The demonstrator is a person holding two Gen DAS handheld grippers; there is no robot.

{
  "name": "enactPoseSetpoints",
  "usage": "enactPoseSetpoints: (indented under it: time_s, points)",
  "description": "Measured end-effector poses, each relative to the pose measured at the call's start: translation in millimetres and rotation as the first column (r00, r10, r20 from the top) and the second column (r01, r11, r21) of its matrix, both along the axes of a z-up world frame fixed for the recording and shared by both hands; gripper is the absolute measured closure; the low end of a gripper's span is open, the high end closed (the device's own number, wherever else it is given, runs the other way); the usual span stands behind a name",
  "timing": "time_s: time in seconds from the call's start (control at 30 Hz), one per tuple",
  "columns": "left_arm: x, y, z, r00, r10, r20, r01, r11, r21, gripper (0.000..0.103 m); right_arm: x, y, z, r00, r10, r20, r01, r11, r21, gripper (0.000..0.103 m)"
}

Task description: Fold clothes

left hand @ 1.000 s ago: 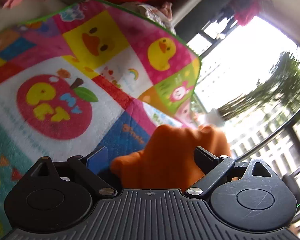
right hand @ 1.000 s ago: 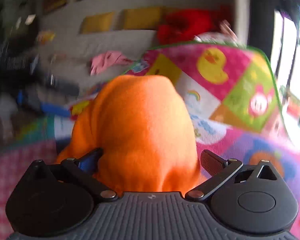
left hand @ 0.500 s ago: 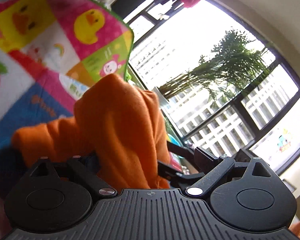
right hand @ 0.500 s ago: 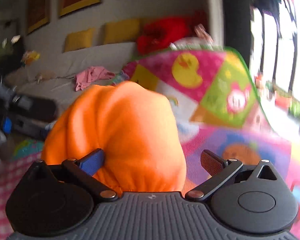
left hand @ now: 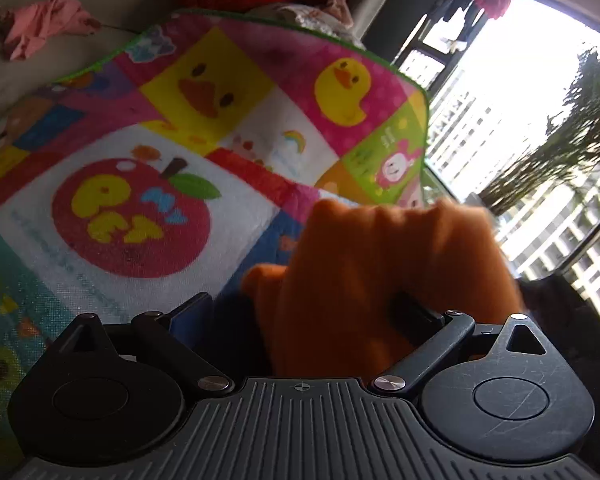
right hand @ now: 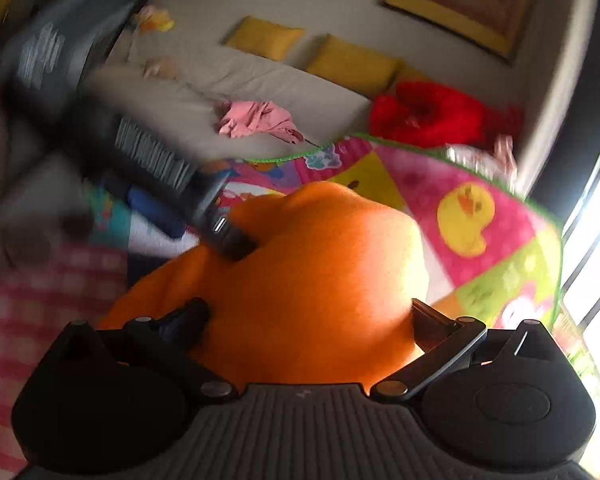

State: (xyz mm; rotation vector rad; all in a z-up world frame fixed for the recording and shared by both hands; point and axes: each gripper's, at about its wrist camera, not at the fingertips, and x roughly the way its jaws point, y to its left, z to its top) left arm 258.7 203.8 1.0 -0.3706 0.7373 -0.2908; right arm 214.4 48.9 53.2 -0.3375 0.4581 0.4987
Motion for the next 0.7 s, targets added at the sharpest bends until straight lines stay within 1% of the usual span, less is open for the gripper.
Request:
enactPoseSetpoints:
  time_s: [0.03,0.07,0.13,0.17,0.27,0.33,0.4,0.43,0.5,0.6,0.7]
  points:
    - [-2,2,-3,1.0,-0.001,0.001,0.001,1.0,0.023,0.004,2,-6,4,1.0,-0.004,-0.023,0.005,0.999,0.033,0.0]
    - [-4,4,-5,1.0,-0.004,-0.002,0.004,1.0,0.027,0.004,4,-12,8,0.999,-0.009,-0.049,0.012,0.997,0.07,0.0]
    - [-4,6,-8,1.0,-0.009,-0.009,0.01,1.0,0.021,0.004,8,-43,15,0.988,-0.034,-0.153,0.069,0.972,0.226,0.0]
    - [-4,7,-8,1.0,-0.011,-0.01,0.011,1.0,0.015,0.003,12,-55,14,0.978,-0.043,-0.204,0.101,0.953,0.285,0.0]
    - [-3,7,-10,1.0,-0.018,-0.017,0.018,1.0,0.011,0.003,23,-78,-6,0.941,-0.023,-0.338,0.164,0.903,0.397,0.0]
    - [-2,7,-12,1.0,-0.016,-0.024,0.017,1.0,0.016,0.003,29,-78,-19,0.919,0.021,-0.394,0.17,0.88,0.444,0.0]
    - [-2,9,-13,1.0,-0.01,-0.03,0.011,1.0,0.023,0.003,35,-63,-25,0.919,0.034,-0.392,0.146,0.895,0.421,0.001]
    - [-3,11,-14,1.0,-0.004,-0.03,0.005,1.0,0.027,0.003,37,-55,-27,0.921,0.039,-0.388,0.134,0.903,0.408,0.008]
    - [-4,14,-14,0.999,0.008,-0.031,-0.007,0.999,0.036,0.003,28,-33,-18,0.953,0.017,-0.303,0.092,0.935,0.341,0.008]
    - [-6,25,-15,0.999,0.03,-0.038,-0.028,0.998,0.062,0.003,25,-17,-14,0.969,-0.003,-0.247,0.066,0.967,0.247,0.01]
    - [-10,33,-11,0.998,0.049,-0.029,-0.047,0.997,0.065,0.004,23,-1,-11,0.982,-0.019,-0.19,0.048,0.988,0.149,0.01]
